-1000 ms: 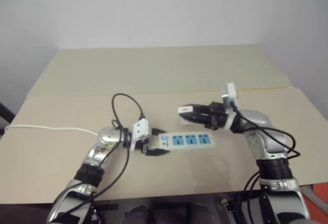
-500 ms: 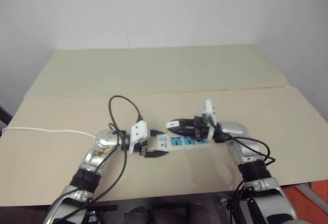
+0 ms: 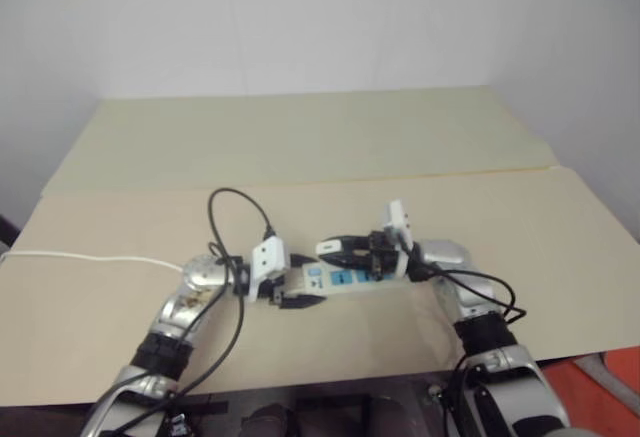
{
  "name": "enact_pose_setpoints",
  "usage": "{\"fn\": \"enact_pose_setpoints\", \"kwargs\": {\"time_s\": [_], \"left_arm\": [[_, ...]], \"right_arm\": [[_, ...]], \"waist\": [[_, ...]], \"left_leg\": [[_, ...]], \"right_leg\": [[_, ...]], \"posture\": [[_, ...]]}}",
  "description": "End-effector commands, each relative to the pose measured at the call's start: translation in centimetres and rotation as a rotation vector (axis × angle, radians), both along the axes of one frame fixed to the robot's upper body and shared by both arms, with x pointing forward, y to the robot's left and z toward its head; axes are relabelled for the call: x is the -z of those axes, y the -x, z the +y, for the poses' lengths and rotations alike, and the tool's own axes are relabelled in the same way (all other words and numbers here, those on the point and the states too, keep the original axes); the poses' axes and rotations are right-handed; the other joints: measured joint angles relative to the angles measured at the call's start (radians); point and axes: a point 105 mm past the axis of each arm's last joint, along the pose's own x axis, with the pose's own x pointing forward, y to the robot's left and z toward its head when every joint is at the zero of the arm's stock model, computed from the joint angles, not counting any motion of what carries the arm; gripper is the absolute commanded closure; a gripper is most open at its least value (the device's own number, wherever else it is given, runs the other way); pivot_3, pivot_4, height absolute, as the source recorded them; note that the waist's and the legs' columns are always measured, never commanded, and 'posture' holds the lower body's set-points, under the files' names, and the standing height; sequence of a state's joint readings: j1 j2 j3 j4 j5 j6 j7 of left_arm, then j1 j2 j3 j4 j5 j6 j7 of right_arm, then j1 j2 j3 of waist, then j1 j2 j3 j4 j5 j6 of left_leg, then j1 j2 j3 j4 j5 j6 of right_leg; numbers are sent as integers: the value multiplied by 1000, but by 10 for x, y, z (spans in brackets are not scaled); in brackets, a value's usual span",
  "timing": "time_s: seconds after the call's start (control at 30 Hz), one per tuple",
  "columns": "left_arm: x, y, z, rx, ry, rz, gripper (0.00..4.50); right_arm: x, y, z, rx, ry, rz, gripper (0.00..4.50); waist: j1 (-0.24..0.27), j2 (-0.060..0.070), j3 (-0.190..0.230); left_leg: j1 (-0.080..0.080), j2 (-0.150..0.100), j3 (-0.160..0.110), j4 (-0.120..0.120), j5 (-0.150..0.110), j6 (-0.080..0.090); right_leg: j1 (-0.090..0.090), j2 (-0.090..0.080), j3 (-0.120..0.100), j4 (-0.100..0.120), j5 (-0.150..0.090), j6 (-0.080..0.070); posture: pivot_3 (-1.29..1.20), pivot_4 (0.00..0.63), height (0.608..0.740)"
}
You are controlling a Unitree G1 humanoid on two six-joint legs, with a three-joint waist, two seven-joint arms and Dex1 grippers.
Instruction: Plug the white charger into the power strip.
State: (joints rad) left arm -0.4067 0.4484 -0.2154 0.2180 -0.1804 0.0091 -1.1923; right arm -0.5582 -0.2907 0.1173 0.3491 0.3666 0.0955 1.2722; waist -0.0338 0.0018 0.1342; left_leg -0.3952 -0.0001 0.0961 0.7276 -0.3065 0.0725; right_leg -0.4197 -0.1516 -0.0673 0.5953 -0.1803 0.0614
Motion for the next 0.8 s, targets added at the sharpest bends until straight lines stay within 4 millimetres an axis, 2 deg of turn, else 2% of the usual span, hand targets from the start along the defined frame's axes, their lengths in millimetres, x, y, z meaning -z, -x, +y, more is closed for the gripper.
{"fn": "enact_pose_setpoints", "kwargs": {"time_s": [0.03, 0.2, 0.8], "left_arm": [[14, 5, 7, -13, -48, 54, 1242], [14, 6, 9, -21, -50, 56, 1242], [15, 6, 12, -30, -56, 65, 1242]], "right_arm": [[2, 1, 4, -28, 16, -17, 3368], [14, 0, -8, -12, 55, -11, 3368], [17, 0, -51, 2, 152, -11, 3368]], "waist": [[-4, 0, 0], [-5, 0, 0], [16, 0, 0]], "left_leg": [[0, 0, 0, 0, 0, 0], [0, 0, 0, 0, 0, 0], [1, 1, 0, -1, 0, 0]], "right_leg": [[0, 0, 0, 0, 0, 0], [0, 0, 0, 0, 0, 0], [0, 0, 0, 0, 0, 0]], "posture": [[0, 150, 740], [0, 150, 740], [0, 150, 740]]}}
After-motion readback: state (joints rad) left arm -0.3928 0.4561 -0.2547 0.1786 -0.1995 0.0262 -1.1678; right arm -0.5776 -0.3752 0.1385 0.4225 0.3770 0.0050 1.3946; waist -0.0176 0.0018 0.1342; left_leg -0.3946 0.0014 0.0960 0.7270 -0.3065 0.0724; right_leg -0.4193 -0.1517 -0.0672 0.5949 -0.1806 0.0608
